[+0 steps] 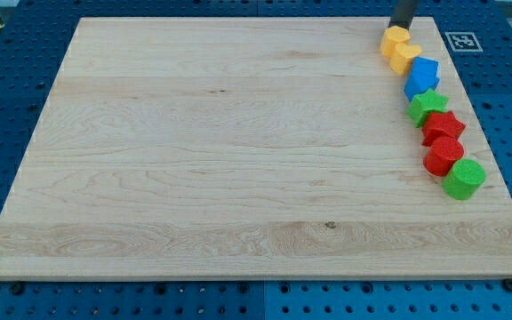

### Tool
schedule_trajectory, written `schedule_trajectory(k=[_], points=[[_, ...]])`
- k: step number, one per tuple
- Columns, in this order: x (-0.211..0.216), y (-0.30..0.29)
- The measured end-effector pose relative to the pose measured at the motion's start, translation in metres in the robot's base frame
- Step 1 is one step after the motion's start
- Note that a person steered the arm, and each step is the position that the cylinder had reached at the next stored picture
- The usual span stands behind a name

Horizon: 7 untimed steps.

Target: Push red circle and green circle towards bottom of the board

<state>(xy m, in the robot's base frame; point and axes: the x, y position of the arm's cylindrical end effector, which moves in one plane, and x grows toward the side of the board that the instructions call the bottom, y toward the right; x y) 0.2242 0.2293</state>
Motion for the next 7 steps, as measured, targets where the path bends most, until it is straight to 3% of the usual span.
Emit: schedule_trajectory(k=[2,3,4,6,7], points=[[0.0,0.0],[-0.02,0.005],[-0.023,0.072],[0.158,0.1],[0.224,0.098]])
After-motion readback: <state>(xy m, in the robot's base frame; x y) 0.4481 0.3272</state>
